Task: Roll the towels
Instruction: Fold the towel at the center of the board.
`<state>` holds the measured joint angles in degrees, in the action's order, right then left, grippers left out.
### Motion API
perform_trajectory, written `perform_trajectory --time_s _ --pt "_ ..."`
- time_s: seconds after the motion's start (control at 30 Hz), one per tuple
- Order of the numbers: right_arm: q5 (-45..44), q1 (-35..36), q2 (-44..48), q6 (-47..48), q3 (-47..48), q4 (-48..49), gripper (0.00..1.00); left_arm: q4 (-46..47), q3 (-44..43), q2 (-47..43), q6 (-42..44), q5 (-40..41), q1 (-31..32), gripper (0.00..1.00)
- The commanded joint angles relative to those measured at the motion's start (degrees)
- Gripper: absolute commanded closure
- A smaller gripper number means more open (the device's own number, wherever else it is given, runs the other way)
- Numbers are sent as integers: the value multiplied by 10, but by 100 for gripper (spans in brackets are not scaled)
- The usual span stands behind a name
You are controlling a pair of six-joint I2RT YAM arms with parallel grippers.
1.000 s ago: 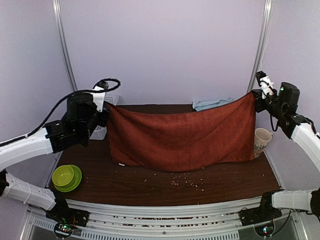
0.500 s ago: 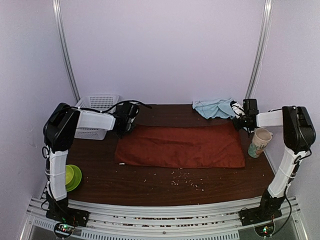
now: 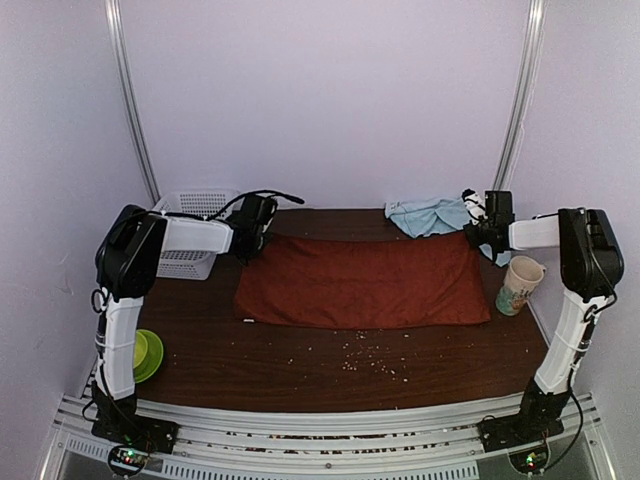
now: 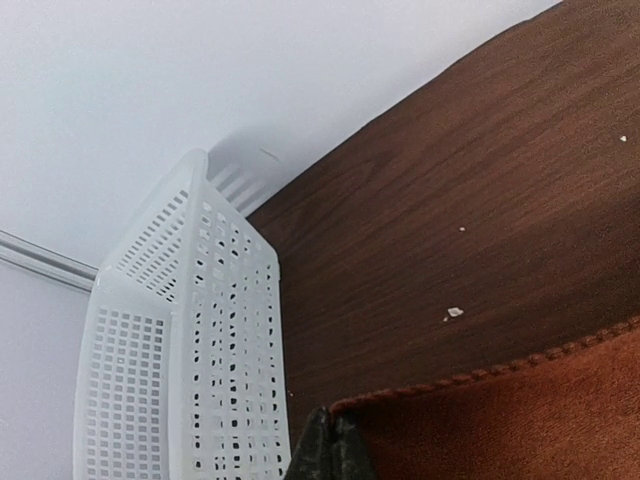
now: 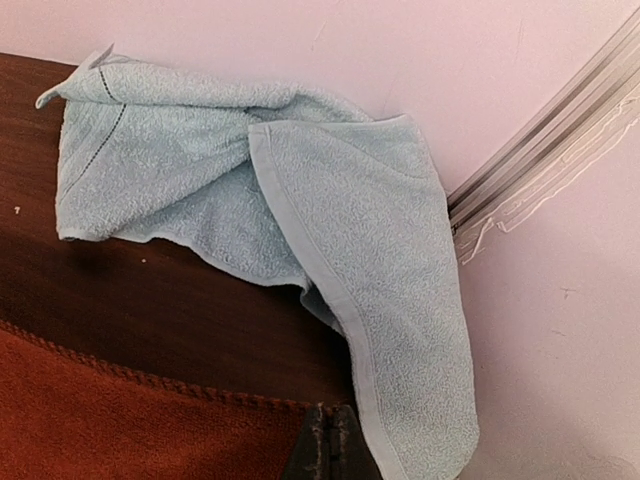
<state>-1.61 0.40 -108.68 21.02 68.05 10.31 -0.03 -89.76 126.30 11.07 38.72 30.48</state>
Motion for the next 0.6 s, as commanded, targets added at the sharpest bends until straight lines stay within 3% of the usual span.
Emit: perform_trajectory --time_s 0.0,0.33,0.57 --pt "3 -12 9 -12 9 21 100 55 12 0 23 3 -9 100" --pt "122 -35 73 39 -30 -57 100 125 110 -55 36 -78 -17 100" --pt "153 -39 86 71 -48 -101 100 142 155 -85 18 -120 -17 100"
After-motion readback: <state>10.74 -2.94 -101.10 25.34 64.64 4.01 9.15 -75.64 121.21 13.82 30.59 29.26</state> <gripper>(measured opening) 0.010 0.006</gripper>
